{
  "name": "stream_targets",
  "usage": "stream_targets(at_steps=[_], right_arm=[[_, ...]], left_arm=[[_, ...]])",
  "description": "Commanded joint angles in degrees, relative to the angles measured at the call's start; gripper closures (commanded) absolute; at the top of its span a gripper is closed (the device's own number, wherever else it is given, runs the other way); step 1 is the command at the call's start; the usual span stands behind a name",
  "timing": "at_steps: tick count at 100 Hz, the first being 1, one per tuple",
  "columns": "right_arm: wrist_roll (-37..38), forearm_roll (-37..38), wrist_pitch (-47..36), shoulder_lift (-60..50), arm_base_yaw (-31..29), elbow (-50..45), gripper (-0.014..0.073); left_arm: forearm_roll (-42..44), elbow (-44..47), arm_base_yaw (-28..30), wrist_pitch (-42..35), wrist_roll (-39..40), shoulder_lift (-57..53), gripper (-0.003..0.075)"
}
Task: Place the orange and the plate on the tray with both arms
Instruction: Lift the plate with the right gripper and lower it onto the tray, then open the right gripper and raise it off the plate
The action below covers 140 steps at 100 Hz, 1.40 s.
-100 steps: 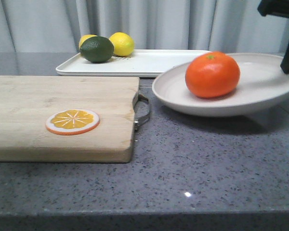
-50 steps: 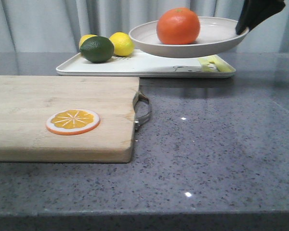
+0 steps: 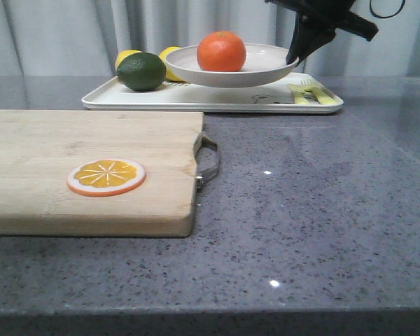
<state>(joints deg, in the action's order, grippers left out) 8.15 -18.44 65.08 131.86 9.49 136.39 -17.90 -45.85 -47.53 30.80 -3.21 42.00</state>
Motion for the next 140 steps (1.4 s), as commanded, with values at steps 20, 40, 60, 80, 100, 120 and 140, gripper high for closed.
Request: stream_targets(at_steps=[20,40,60,80,100,120,140], right_arm=[[-0.29,-3.4,-0.78,3.32,0.21,10.77,0.066],[-0.29,-3.27,-2.6,4.14,0.14,10.77,0.066],[-0.29,-3.25,-2.29,4.14,0.14,10.77,0.0633],[-0.29,-3.2,-2.17,4.14,0.14,10.77,0.0398],[-0.29,-1.97,-0.56,2.77,0.14,10.77,0.0369],[-0.29,4.89,2.45,-1.85,0.66,10.77,0.047],[-0.29,5.72,6.66,-5.78,1.32,10.77,0.0645]], left_arm=[[-1.77,-1.52,-0.37,-4.17,0.41,-0.28,0.0741],[-3.08,-1.52,-0.37,-4.3,0.41,-0.28,0.0741],[-3.08,-1.52,-0.37,-4.3,0.41,-0.28,0.0741],[-3.08,-1.52,-0.37,-4.3,0.41,-0.28,0.0741],[-3.72,-1.52,-0.37,-3.97,0.41,-0.28,0.0741],[-3.72,-1.52,-0.37,-3.97,0.41,-0.28,0.0741],[-3.92,-1.52,-0.37,-3.97,0.41,-0.28,0.0741]])
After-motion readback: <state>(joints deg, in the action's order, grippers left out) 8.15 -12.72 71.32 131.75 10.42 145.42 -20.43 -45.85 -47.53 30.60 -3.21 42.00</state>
